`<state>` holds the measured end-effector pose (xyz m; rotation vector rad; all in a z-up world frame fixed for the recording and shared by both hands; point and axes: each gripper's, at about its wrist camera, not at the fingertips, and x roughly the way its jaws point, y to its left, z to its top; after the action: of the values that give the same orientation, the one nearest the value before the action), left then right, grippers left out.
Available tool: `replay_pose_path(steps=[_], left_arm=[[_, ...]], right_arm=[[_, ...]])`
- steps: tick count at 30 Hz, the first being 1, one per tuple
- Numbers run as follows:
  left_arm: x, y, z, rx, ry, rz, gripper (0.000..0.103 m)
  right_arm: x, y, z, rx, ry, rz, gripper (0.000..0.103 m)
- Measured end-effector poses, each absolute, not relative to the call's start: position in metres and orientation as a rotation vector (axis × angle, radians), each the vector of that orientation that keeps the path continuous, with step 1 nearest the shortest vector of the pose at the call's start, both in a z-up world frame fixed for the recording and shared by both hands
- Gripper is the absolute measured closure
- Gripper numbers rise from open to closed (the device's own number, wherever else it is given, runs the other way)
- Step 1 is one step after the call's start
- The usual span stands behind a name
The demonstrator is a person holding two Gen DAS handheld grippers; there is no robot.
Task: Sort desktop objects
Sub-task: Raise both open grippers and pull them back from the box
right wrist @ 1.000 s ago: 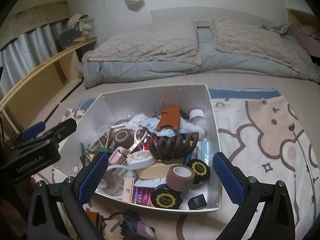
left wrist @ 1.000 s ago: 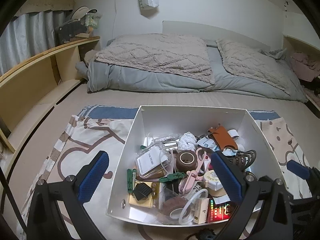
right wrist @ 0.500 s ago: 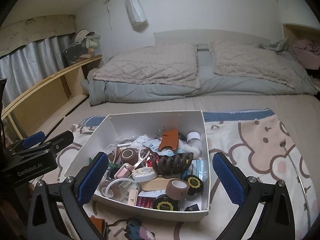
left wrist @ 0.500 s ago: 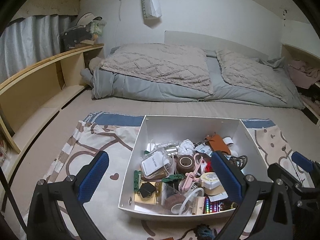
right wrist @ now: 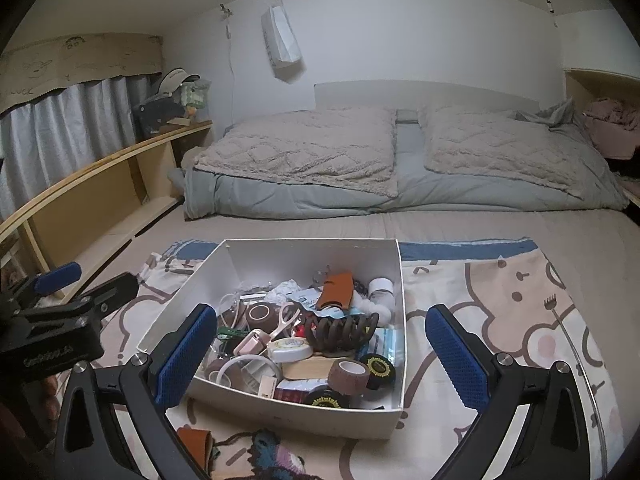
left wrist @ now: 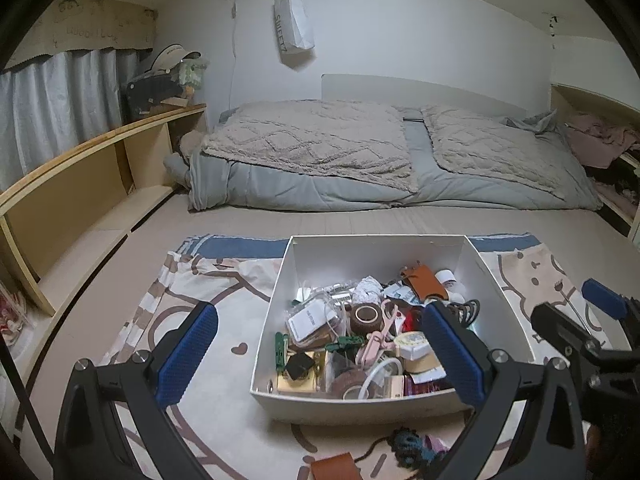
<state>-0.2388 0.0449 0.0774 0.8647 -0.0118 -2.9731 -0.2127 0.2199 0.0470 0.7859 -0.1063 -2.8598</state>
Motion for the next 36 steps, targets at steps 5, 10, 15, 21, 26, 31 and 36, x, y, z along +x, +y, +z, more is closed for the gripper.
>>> replay_pose_path(steps=[5,10,15,21,26,31,36], left_arm=[[-0.225,0.045,0.077,0.866,-0.032,-2.984,0.000],[-0.212,0.046,0.074,0.879,-0.031,-2.998,0.000],[-0.203,0.042,0.071,0.891,-0.001,-3.003,0.000],[-0.190,0.034,0.066,0.893,0.091,-3.030,0.000],[-0.183,0.028,0.065,0.875,0.127,-3.036,0.000],[-0.175,0.019,0.067,0.838,0.162,-3.035,0.000],[-0.167,0.012,0.065,0.825,0.186,-3.031,0.000]], right_arm=[[-0.204,0.219,0.050,0.774,-0.093,-2.869,0.000],[-0.192,0.217,0.052,0.756,-0.042,-2.873,0.000],[-0.181,0.222,0.049,0.760,-0.044,-2.884,0.000],[-0.173,0.228,0.044,0.769,-0.060,-2.888,0.000],[-0.168,0.228,0.042,0.766,-0.064,-2.890,0.000],[-0.159,0.231,0.040,0.752,-0.071,-2.893,0.000],[-0.151,0.234,0.038,0.731,-0.094,-2.890,0.000]])
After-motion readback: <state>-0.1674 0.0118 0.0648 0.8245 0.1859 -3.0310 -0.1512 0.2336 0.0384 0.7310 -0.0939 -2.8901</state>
